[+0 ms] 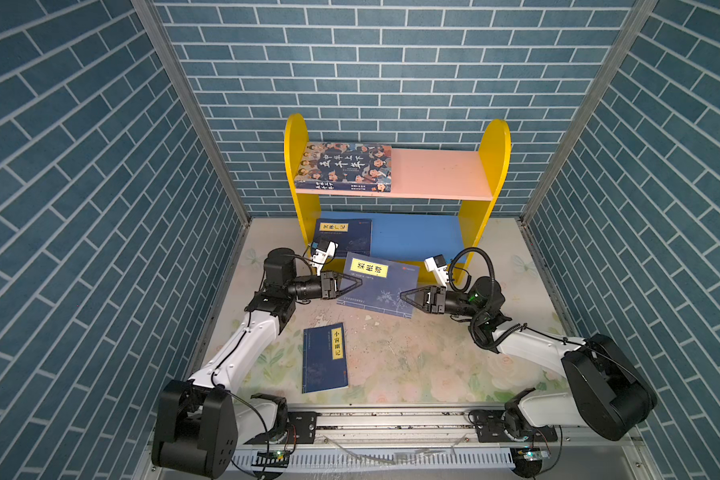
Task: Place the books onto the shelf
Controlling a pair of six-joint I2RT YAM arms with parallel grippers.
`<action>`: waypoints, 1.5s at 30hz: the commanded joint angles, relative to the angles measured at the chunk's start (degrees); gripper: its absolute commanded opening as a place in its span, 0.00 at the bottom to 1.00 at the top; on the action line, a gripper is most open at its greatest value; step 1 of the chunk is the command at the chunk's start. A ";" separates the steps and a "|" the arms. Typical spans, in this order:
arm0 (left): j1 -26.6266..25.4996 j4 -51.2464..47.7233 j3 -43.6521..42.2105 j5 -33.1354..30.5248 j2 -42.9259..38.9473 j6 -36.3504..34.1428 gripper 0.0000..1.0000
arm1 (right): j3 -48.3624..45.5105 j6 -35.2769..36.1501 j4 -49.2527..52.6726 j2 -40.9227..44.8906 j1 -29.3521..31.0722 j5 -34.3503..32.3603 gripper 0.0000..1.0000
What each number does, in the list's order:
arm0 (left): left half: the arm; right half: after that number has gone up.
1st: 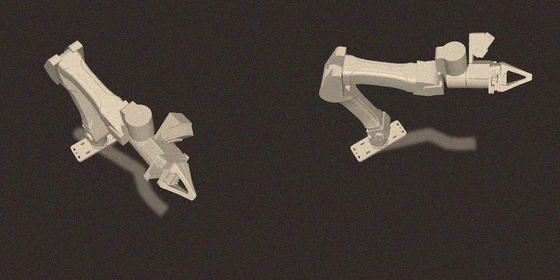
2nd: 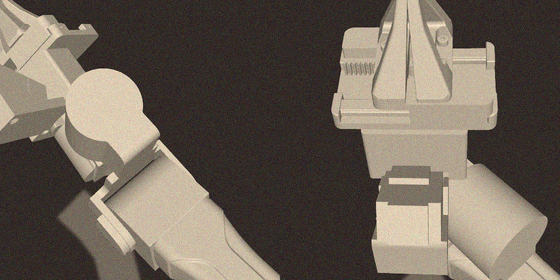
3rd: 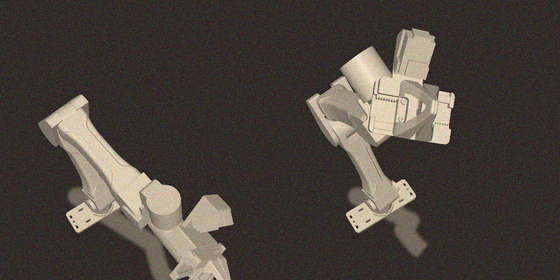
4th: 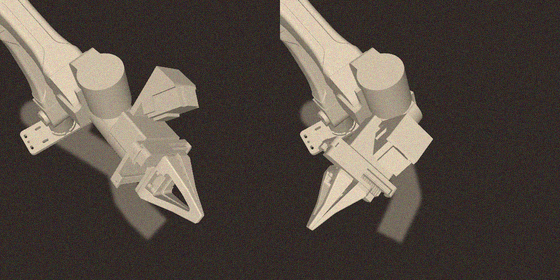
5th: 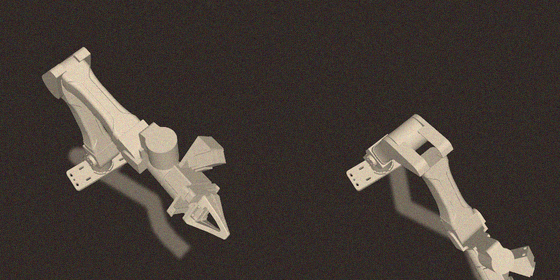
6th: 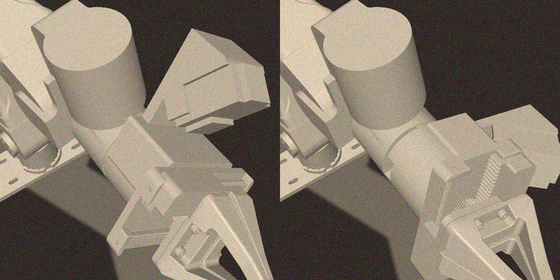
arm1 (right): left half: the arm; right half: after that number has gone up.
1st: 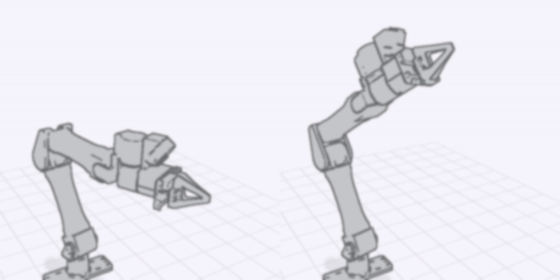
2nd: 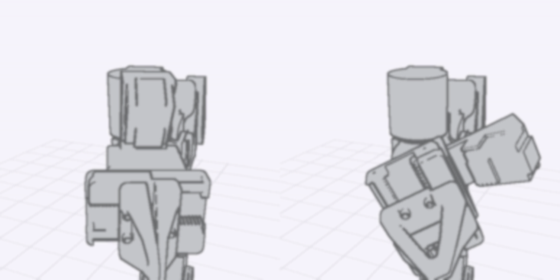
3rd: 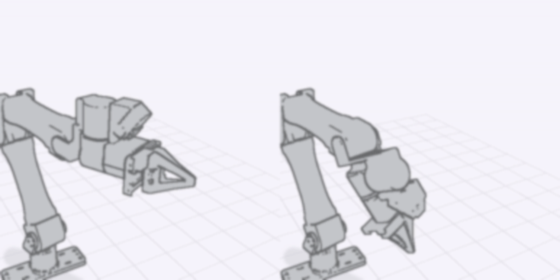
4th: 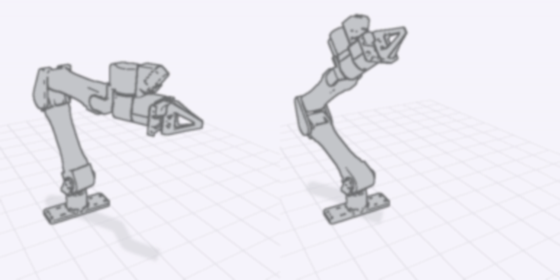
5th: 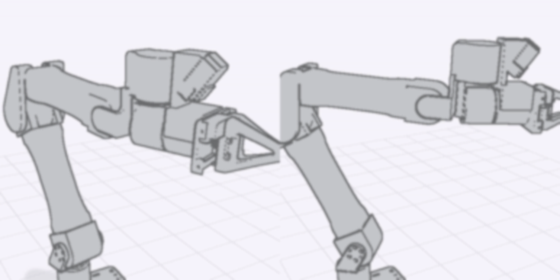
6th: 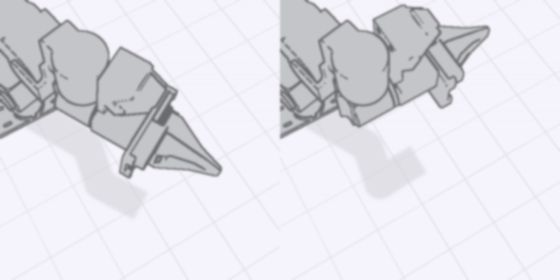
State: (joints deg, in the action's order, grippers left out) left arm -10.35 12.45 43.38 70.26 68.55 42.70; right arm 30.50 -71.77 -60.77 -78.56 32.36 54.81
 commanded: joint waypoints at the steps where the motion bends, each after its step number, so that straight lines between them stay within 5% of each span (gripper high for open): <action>1: 1.41 -0.31 -1.35 -2.27 -1.16 -2.51 0.46 | 2.94 -0.84 -4.60 -0.39 0.25 -0.14 0.00; 3: 2.44 -4.77 -1.25 -4.69 -2.14 -6.23 0.62 | 3.57 -0.83 -4.16 -0.95 0.25 -0.05 0.00; 11: 6.75 -12.71 1.45 -7.50 -5.69 -12.10 0.75 | 4.87 -0.68 -3.40 -1.25 0.14 -0.49 0.00; 28: 9.53 -26.27 4.61 -12.40 -9.22 -26.25 0.79 | 5.79 4.72 7.01 4.20 -1.15 1.65 0.00; 37: 11.65 -29.37 6.76 -11.81 -11.80 -29.12 0.79 | 10.51 18.77 31.00 8.12 -1.95 -0.76 0.00; 45: 12.11 -29.57 6.74 -11.55 -13.89 -28.64 0.78 | 15.15 18.72 28.08 0.49 -2.37 -3.33 0.00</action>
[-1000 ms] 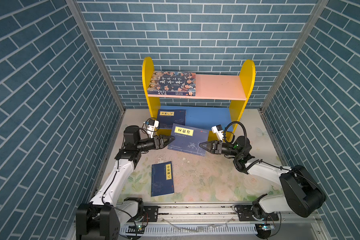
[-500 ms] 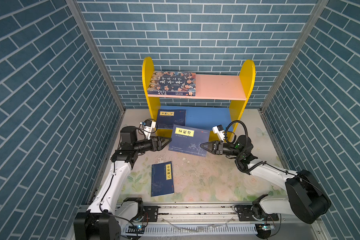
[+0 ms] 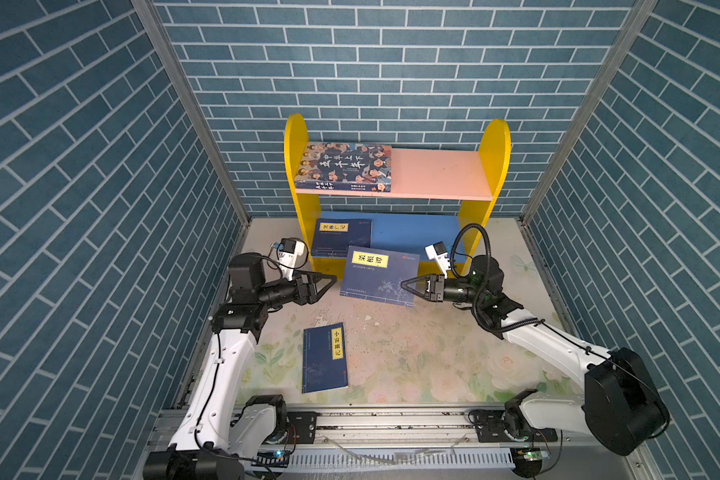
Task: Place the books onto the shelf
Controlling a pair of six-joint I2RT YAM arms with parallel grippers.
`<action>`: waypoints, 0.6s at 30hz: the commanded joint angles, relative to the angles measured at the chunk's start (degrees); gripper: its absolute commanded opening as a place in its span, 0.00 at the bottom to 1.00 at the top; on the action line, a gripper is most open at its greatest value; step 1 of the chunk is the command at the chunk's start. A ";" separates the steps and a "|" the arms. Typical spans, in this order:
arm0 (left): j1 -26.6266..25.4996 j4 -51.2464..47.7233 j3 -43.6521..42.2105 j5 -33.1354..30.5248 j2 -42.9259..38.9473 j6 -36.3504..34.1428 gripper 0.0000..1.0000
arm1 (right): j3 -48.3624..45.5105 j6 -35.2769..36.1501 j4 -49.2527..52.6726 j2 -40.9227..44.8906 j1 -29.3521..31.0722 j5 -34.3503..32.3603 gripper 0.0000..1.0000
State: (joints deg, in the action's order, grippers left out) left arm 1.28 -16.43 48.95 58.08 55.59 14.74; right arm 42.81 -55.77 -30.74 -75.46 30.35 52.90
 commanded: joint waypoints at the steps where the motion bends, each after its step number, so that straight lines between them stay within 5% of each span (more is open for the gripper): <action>1: 0.48 -0.30 0.99 0.92 -1.12 -0.41 0.78 | 3.54 2.20 -3.12 -4.07 -0.50 -1.41 0.00; 9: 0.48 1.11 0.69 1.85 -1.35 0.77 0.77 | 12.18 -5.29 -14.22 -18.13 -1.48 -0.46 0.00; 18: 0.48 1.13 1.15 2.62 -0.75 1.34 0.77 | 23.00 -5.55 -9.21 -27.40 -2.56 0.69 0.00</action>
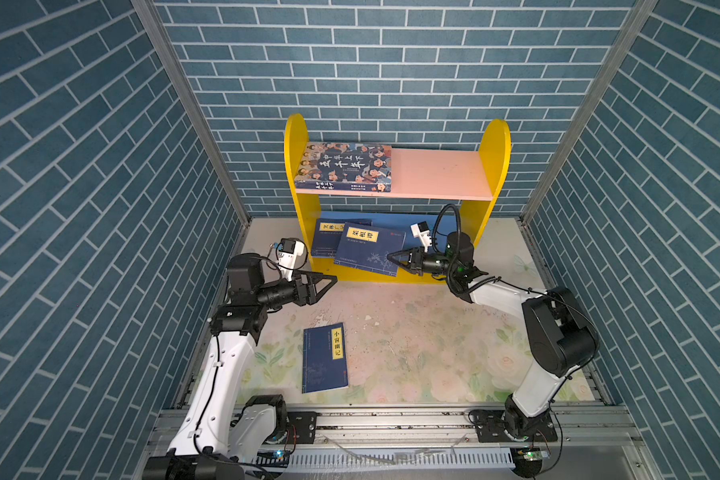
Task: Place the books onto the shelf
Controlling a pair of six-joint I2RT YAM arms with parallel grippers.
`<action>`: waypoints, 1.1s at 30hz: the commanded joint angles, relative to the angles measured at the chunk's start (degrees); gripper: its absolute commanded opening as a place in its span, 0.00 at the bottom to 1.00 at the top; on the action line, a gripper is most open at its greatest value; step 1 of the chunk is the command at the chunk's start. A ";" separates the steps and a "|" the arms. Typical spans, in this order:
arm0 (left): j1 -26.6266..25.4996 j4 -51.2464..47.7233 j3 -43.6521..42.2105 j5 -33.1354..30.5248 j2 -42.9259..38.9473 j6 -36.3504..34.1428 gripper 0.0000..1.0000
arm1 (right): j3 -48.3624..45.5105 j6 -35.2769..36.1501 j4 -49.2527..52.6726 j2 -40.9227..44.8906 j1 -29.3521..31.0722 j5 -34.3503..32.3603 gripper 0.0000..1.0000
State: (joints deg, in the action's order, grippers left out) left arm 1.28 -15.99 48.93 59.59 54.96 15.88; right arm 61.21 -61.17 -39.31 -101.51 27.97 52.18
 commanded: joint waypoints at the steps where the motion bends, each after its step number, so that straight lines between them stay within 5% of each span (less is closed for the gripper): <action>1: 0.48 0.82 1.21 1.09 0.05 0.35 0.77 | 5.97 0.75 1.42 -2.01 -0.34 1.47 0.00; 20: 0.48 2.69 0.18 1.59 -0.64 2.05 0.77 | 27.79 8.46 26.63 -14.12 -0.55 4.26 0.00; 33: 0.48 3.86 -0.59 1.75 -1.27 2.73 0.78 | 36.80 8.19 31.81 -21.30 -1.31 4.84 0.00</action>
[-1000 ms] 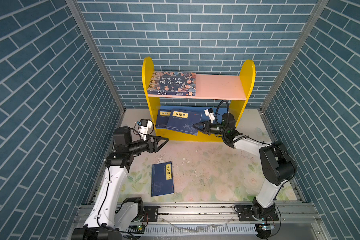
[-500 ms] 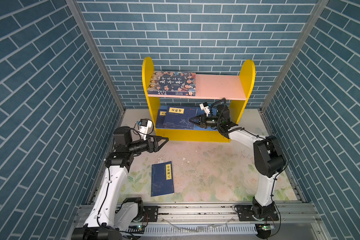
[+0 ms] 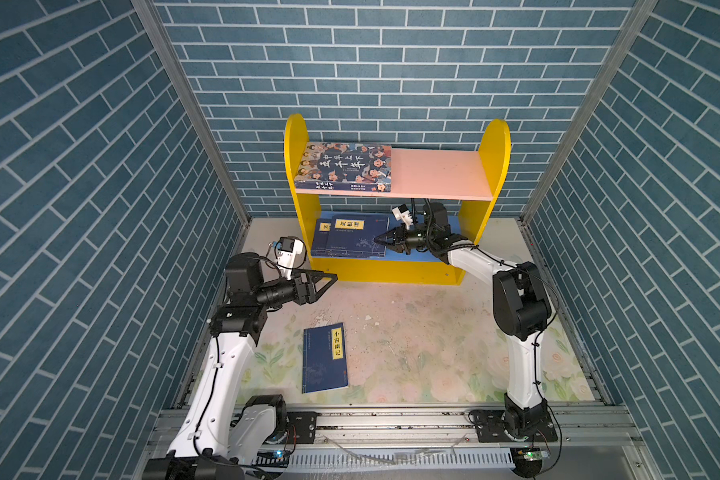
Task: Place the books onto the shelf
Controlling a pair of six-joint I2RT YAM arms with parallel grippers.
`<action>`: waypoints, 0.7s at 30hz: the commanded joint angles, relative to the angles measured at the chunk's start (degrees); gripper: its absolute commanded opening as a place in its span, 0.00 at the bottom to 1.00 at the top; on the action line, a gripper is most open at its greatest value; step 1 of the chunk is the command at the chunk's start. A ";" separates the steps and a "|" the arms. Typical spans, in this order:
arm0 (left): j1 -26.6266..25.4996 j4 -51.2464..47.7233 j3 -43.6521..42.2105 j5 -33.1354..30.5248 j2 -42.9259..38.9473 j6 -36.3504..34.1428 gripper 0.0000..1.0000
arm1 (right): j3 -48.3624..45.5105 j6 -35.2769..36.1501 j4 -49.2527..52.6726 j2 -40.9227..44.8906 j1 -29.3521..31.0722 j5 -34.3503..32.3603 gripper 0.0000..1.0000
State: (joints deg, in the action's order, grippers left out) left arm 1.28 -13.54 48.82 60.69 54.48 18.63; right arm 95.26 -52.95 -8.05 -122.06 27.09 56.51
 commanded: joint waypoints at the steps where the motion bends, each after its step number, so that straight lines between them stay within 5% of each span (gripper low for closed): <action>1: 0.48 1.41 -0.48 0.66 -0.85 -0.03 0.78 | 2.99 -0.57 0.07 -1.04 -0.50 0.60 0.00; 21: 0.48 2.64 -0.87 1.08 -0.70 0.95 0.78 | 9.44 -1.27 4.83 -6.34 0.13 1.23 0.00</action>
State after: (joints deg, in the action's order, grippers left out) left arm 1.28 -12.47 48.82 60.75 54.33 19.33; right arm 102.65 -54.19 -4.60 -126.80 26.96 57.84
